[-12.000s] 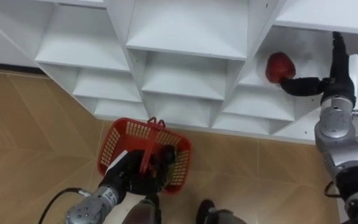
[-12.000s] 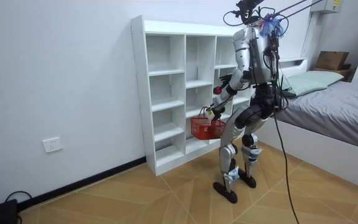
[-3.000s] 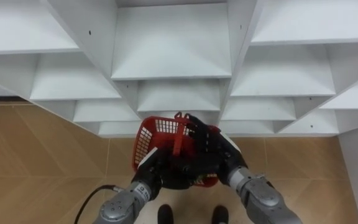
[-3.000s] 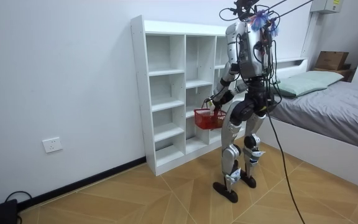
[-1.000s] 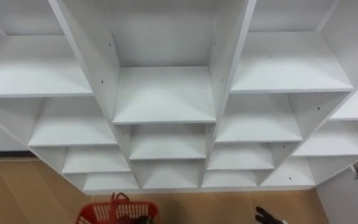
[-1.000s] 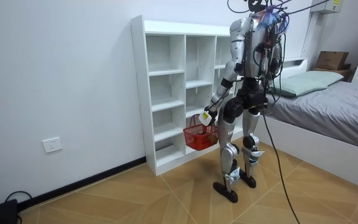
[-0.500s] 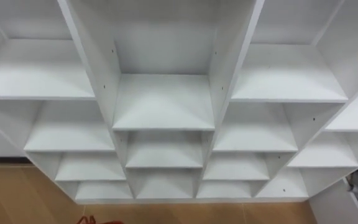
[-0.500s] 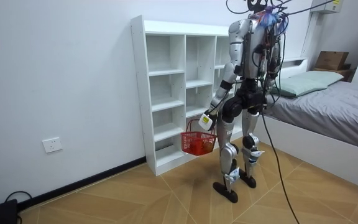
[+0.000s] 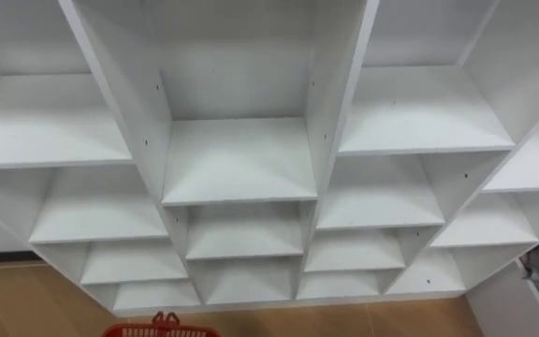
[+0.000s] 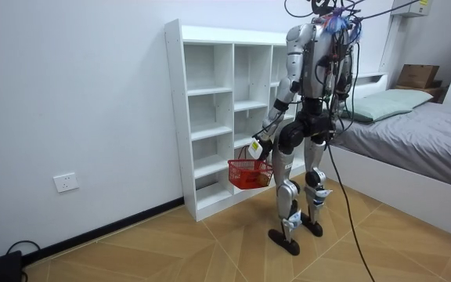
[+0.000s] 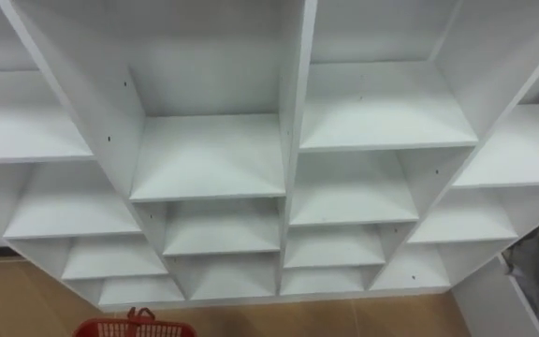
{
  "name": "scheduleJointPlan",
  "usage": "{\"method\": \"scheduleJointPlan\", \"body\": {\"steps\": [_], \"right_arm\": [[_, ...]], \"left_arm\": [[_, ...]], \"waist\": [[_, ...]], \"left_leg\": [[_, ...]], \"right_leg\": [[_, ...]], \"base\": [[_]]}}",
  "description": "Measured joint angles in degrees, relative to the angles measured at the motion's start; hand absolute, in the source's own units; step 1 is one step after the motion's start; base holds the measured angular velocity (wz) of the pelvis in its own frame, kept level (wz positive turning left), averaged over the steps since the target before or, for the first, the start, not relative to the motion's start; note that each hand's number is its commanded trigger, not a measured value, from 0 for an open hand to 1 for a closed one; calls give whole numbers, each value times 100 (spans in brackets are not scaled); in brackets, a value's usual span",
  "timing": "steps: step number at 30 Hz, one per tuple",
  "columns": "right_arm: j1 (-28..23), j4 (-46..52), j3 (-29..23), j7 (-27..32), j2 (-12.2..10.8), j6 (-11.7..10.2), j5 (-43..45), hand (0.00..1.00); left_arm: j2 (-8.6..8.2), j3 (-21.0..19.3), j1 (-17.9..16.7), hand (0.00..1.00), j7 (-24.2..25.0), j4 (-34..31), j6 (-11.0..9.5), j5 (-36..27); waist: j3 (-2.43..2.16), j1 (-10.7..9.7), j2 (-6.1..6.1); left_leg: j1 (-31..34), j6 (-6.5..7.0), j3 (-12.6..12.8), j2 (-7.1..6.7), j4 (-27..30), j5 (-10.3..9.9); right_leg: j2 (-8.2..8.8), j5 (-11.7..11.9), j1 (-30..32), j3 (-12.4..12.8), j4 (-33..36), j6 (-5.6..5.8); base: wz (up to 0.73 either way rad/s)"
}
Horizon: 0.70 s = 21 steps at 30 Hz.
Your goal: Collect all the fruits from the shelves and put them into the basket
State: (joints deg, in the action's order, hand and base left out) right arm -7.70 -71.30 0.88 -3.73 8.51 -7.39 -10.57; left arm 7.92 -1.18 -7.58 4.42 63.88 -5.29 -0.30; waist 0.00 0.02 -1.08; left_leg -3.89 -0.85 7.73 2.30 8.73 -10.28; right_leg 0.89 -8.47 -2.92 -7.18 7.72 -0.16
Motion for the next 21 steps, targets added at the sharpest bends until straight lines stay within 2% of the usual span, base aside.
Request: {"method": "scheduleJointPlan", "body": {"steps": [15, 21], "right_arm": [[-19, 3, 2, 228, -5, 0, 11, 0], [-19, 3, 0, 186, -3, 4, 13, 0]], "left_arm": [[-5, 67, 1, 100, -40, -11, 2, 2], [-6, 88, -5, 100, -40, -9, 41, 1]], "waist": [[12, -25, 34], [15, -93, 47]], "left_leg": [[-4, 0, -5, 0, -8, -1], [-20, -1, -12, 0, -24, -1]], "right_leg": [[-4, 0, 4, 14, 1, 0], [-8, 0, 7, 39, 3, 1]], "base": [[0], [0]]}}
